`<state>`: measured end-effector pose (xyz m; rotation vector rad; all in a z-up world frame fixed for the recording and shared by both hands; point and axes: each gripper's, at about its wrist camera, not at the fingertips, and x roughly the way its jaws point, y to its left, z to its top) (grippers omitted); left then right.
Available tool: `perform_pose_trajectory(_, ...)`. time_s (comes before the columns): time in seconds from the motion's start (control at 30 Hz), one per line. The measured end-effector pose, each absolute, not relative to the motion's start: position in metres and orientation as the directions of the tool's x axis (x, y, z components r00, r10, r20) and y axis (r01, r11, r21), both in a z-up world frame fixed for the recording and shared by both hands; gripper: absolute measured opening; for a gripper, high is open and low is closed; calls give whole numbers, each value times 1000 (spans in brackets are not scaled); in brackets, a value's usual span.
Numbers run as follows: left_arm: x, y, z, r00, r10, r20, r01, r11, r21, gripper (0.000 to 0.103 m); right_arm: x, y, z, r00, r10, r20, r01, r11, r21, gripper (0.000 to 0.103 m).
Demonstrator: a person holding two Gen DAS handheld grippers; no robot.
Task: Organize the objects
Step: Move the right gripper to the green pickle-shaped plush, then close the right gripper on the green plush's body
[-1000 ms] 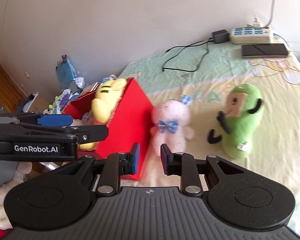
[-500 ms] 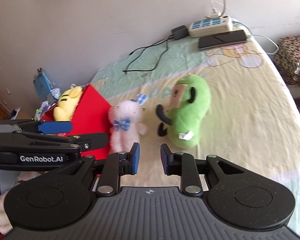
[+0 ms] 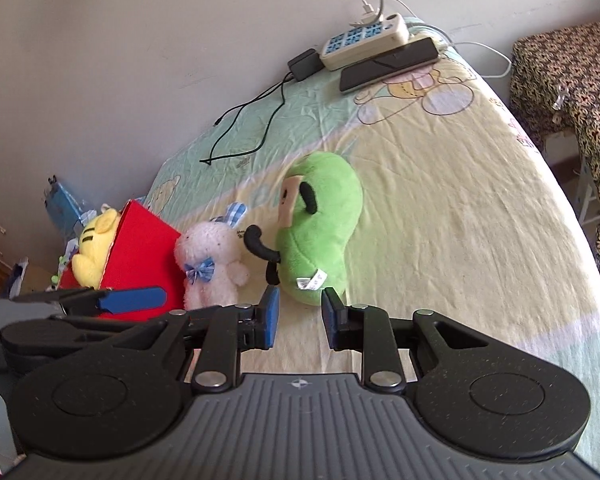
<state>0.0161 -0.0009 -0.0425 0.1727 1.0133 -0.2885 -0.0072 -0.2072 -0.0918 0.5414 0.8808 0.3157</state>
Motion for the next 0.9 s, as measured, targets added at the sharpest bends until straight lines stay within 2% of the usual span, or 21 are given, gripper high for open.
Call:
perform_pose_trajectory(0.1, 21, -2, -48, 487, -199, -851, 335, 942, -28, 82, -2, -212, -93, 606, 477, -637, -22, 811, 585, 26)
perform_pose_trajectory(0.17, 26, -4, -50, 480, -240, -844, 358, 932, -62, 82, 4, -215, -94, 608, 484, -630, -9, 798, 603, 30)
perform_pose_trajectory(0.2, 29, -5, -51, 480, -259, -838, 367, 927, -76, 82, 7, -217, -94, 609, 490, -623, -5, 788, 615, 35)
perform_pose_trajectory(0.37, 47, -12, -59, 459, -342, -820, 408, 901, -147, 82, 29, -222, -96, 610, 516, -601, 13, 752, 659, 39)
perform_pose_trajectory(0.43, 55, -15, -67, 447, -356, -820, 411, 896, -166, 81, 38, -222, -99, 605, 528, -596, 30, 733, 680, 48)
perform_pose_trajectory(0.7, 82, -15, -92, 383, -394, -835, 364, 896, -256, 81, 66, -212, -114, 578, 540, -612, 62, 719, 693, 51)
perform_pose_trajectory(0.8, 90, -18, -98, 372, -386, -844, 356, 899, -255, 77, 74, -210, -121, 565, 544, -621, 67, 719, 692, 51)
perform_pose_trajectory(0.9, 94, -24, -104, 357, -380, -853, 364, 898, -248, 69, 81, -208, -128, 555, 546, -628, 73, 720, 690, 52)
